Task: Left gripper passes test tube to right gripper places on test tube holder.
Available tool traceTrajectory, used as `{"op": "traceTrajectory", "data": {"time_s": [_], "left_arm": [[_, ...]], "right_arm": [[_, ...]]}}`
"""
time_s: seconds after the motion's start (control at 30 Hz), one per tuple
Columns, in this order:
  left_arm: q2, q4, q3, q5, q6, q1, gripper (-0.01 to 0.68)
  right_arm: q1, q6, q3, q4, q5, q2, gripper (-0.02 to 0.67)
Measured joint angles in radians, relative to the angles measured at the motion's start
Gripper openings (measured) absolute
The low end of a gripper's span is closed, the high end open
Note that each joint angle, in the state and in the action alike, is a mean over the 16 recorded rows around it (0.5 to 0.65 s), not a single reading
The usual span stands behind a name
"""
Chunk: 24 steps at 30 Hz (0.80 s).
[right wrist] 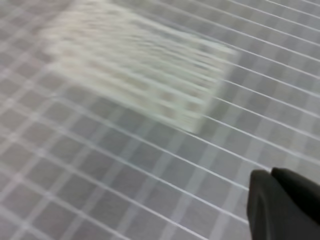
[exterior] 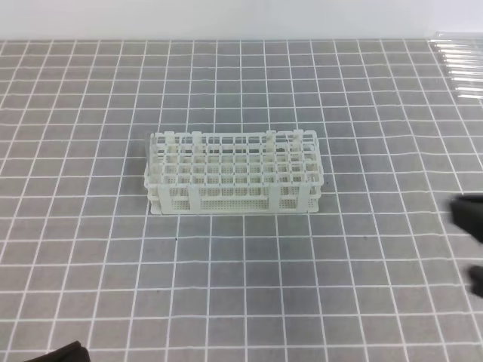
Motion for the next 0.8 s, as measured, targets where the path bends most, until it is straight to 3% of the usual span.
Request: {"op": "traceTrajectory", "data": {"time_s": [0.37,0.57,0.8], "left_arm": [[0.001,0.0,0.002,-0.001,0.0,0.0,0.0],[0.001,0.0,0.001,0.0,0.0,0.0,0.0],[0.0,0.0,-0.002,0.006,0.0,0.0,0.0]], "right_arm": [[-0.333,-0.001,0.381,0.052,-0.142,-0.416,-0.001],[-0.415,-0.001,0.548,0.053,-0.223,-0.641,-0.001],[-0.444,-0.001,0.666,0.063,-0.291,-0.79,-0.001]]}}
